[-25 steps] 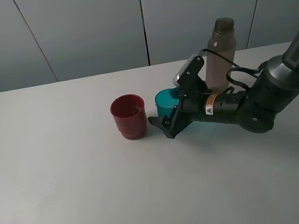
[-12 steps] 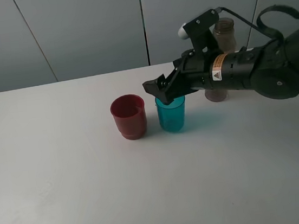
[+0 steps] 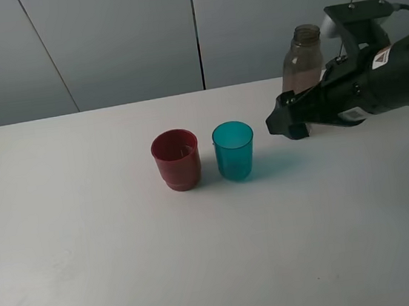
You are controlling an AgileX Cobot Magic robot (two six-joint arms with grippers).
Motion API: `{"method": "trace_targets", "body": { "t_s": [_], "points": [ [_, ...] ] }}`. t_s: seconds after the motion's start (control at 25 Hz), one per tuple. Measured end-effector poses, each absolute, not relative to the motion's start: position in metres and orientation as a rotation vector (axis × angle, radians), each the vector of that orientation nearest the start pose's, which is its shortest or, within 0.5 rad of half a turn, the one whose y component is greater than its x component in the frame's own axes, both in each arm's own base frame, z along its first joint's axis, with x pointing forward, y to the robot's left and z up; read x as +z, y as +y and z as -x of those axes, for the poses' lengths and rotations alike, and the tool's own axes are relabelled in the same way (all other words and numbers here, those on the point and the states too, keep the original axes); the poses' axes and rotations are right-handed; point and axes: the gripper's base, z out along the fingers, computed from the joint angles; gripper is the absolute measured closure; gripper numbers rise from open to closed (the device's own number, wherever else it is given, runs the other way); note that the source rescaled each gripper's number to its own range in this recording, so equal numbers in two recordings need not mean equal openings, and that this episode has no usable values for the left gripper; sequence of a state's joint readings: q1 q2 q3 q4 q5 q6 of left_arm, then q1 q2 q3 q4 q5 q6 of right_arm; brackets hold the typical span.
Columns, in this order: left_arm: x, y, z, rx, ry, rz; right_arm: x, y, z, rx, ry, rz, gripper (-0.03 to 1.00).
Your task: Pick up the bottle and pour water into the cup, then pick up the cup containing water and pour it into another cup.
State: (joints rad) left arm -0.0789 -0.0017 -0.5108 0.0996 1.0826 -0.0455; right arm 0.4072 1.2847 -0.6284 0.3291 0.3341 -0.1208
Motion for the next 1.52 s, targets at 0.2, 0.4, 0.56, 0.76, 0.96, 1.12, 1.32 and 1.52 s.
{"method": "trace_targets", "body": {
  "t_s": [0.2,0.4,0.56,0.76,0.96,1.12,1.32,1.52],
  "points": [
    [0.279,0.009,0.007,0.042,2.05,-0.028,0.245,0.053,-0.188,0.377,2.567,0.07,-0.03],
    [0.279,0.009,0.007,0.042,2.05,-0.028,0.28,0.011,-0.145,0.22,2.467,-0.155,-0.03],
    [0.279,0.009,0.007,0.042,2.05,-0.028,0.3,0.006,-0.1,0.153,2.354,-0.139,-0.03],
    [0.279,0.009,0.007,0.042,2.05,-0.028,0.315,0.006,-0.049,0.133,2.164,-0.077,-0.03],
    [0.279,0.009,0.007,0.042,2.05,-0.028,0.31,0.007,-0.009,0.128,2.125,-0.051,-0.03],
    [0.279,0.009,0.007,0.042,2.05,-0.028,0.299,0.005,0.014,0.093,2.064,-0.045,-0.03],
    [0.279,0.009,0.007,0.042,2.05,-0.028,0.28,0.001,0.011,0.017,2.086,-0.04,-0.03],
    [0.279,0.009,0.007,0.042,2.05,-0.028,0.277,0.001,0.007,0.013,2.075,-0.033,-0.03]
  ]
}}
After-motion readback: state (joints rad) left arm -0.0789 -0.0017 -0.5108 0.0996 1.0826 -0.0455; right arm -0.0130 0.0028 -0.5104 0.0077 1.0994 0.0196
